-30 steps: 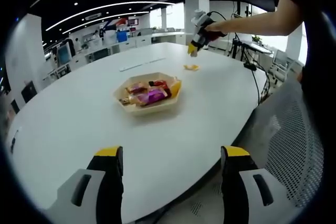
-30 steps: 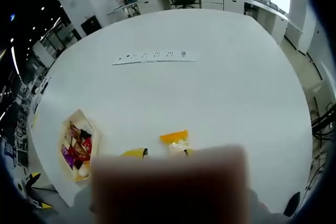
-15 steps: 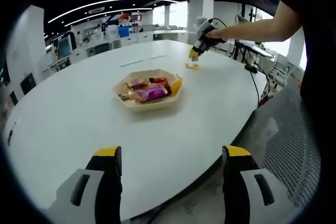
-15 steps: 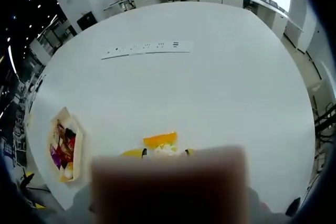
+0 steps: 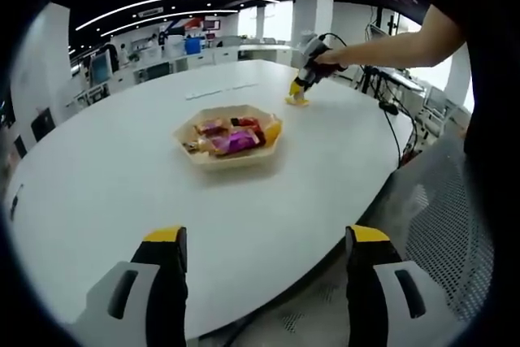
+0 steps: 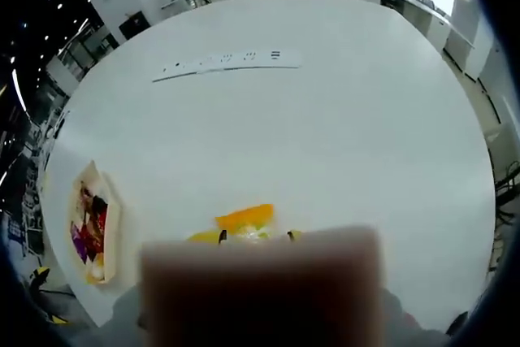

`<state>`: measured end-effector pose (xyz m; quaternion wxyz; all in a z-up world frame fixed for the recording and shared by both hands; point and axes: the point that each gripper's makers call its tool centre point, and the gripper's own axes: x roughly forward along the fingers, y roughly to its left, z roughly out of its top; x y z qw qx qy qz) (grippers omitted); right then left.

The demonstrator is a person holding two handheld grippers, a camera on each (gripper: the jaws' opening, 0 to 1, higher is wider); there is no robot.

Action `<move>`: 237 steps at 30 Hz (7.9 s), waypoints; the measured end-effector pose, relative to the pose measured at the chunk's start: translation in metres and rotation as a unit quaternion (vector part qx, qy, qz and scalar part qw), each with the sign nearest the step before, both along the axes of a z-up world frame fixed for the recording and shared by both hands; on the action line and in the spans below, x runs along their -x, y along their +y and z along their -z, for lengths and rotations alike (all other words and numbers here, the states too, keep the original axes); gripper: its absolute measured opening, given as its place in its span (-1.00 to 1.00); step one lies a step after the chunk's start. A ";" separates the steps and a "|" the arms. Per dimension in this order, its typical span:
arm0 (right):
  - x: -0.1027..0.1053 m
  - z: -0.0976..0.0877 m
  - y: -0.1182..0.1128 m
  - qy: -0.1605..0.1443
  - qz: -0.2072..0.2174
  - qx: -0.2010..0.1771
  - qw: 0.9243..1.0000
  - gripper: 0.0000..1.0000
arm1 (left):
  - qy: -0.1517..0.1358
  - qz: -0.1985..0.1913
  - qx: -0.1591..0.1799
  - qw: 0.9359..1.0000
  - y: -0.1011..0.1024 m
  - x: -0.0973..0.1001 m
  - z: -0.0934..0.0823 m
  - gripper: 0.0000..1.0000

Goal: Place the target food into the container with the food tongs after gripping and lifting it, then release it inside without dropping or visibly crushing the food.

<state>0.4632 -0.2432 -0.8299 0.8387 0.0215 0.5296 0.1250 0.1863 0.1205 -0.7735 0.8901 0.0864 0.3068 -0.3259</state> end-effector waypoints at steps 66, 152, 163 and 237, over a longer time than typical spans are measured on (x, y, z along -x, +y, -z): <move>0.055 -0.191 0.079 -0.106 -0.059 0.007 0.993 -0.63 | -0.074 0.036 0.035 0.996 -0.011 0.006 -0.028 0.54; 0.262 -0.189 0.233 -0.180 -0.266 -0.399 0.859 -0.48 | -0.108 0.202 0.203 0.952 -0.134 0.002 -0.136 -0.24; 0.273 -0.201 0.247 -0.179 -0.307 -0.434 0.828 -0.48 | -0.084 0.216 0.238 0.943 -0.138 0.010 -0.142 -0.67; 0.277 -0.149 0.156 -0.157 -0.175 -0.385 0.892 -0.71 | 0.017 0.284 0.128 0.950 -0.095 -0.002 -0.032 -1.00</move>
